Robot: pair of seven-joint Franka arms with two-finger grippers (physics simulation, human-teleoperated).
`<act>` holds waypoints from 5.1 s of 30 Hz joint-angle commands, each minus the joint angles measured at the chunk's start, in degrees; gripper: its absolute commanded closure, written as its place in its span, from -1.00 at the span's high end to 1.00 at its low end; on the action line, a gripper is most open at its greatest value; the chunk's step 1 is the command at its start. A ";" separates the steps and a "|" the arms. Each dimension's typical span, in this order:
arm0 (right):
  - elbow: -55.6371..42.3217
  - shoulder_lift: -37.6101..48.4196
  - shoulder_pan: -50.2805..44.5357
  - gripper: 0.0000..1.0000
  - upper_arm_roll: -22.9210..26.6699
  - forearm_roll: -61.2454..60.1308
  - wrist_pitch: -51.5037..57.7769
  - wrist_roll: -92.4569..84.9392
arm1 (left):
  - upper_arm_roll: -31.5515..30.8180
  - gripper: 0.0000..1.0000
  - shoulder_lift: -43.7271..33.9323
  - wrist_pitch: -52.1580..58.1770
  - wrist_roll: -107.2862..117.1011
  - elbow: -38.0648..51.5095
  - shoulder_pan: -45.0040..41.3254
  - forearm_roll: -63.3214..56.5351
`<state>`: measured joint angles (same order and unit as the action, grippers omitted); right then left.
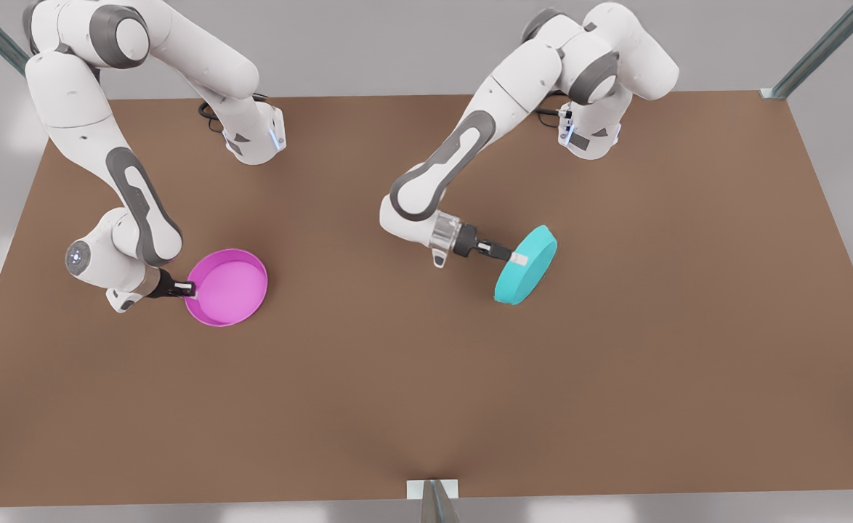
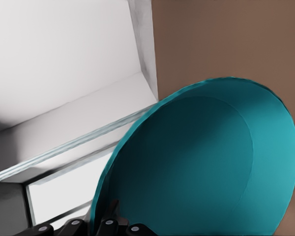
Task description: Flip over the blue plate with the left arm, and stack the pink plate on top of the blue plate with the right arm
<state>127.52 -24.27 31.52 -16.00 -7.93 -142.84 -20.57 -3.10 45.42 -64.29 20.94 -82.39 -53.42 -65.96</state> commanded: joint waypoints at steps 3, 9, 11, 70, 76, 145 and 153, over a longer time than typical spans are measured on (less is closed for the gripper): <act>0.10 0.19 -0.05 -0.57 0.09 1.34 0.01 1.05 | 0.81 -0.57 1.69 0.92 0.06 1.53 -1.33 -1.10; 0.01 0.10 -0.05 -0.57 0.09 1.34 0.01 1.05 | 5.38 -0.57 5.64 0.92 -0.03 4.52 -5.99 -1.18; 0.01 0.10 -0.05 -0.57 0.09 1.34 0.01 1.14 | 5.56 -0.57 6.61 0.75 0.24 4.69 -6.61 -1.01; -0.52 8.80 -0.84 -0.57 -0.35 1.25 10.73 2.11 | 7.32 0.99 14.35 1.19 5.42 15.50 -21.90 22.02; -1.66 10.56 -0.67 -0.57 -1.14 0.90 14.42 2.11 | 4.33 1.00 14.35 1.10 5.42 16.91 -22.34 25.71; 6.34 -1.57 5.75 -0.57 -22.23 9.78 -4.21 8.26 | 4.07 1.00 -34.87 -10.06 -16.55 8.30 39.88 67.99; 6.34 -1.48 5.75 -0.57 -22.23 9.87 -4.21 8.79 | 4.07 1.00 -34.87 -10.06 -16.90 8.39 39.80 67.90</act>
<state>133.86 -25.75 37.20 -38.25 1.69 -147.05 -11.65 0.97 10.55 -74.36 4.05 -74.09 -13.56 1.96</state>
